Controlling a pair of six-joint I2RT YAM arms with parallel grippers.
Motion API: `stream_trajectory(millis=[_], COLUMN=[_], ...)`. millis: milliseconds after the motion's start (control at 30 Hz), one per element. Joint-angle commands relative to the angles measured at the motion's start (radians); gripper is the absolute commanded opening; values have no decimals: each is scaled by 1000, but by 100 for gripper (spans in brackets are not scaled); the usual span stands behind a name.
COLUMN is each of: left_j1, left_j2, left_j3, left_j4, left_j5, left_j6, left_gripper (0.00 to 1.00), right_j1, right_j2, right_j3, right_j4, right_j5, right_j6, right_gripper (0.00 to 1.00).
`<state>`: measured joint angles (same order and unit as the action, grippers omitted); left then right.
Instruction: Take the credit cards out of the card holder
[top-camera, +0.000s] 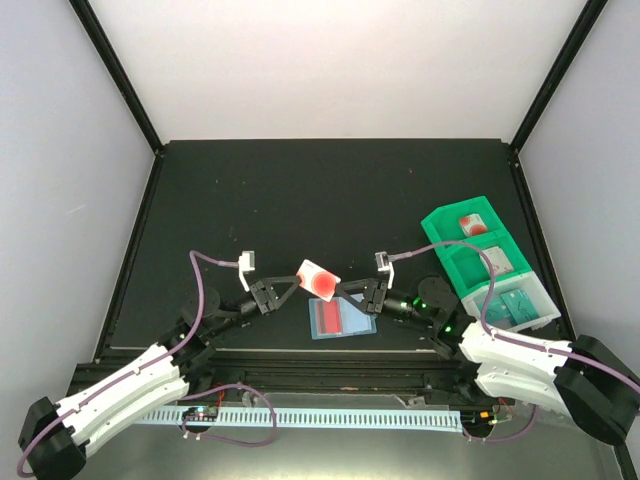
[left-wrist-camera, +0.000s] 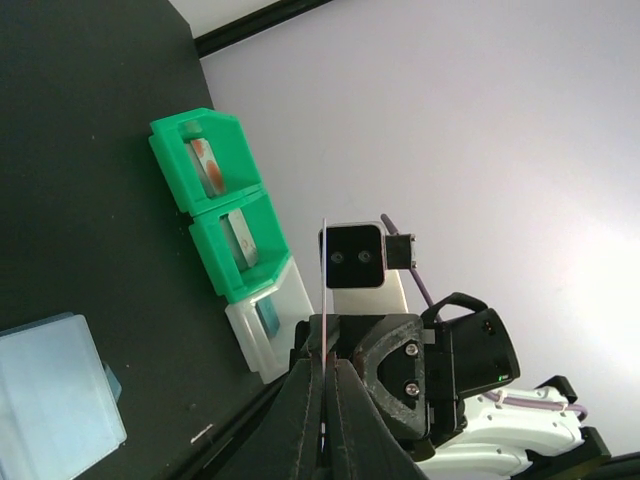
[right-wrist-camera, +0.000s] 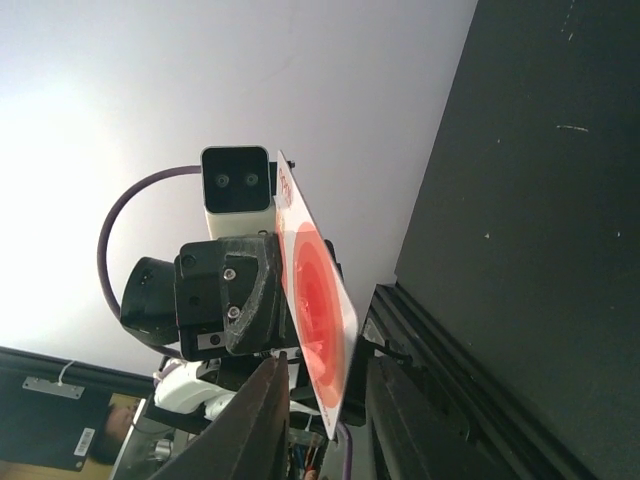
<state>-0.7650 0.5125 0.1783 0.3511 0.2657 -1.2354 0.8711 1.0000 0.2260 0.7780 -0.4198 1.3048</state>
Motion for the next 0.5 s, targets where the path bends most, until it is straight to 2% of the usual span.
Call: stream_trajectory(millis=[0,100,467], left_j1=[4,4,3], left_j2=[3,6,20], left_j3=[1,-3,-4], left_j4=[55,65,83], left_j5=[-12,-10,2], left_j6=[-22,-31,-45], left_gripper=[2,2,2], right_j1=[11,11,16], right_j2=[-2,4,20], right_j3=[23,25,29], right_j4=[24,25,41], right_j5=[47,46,46], right_j6=[-5,-2,5], right_gripper=[22,18,16])
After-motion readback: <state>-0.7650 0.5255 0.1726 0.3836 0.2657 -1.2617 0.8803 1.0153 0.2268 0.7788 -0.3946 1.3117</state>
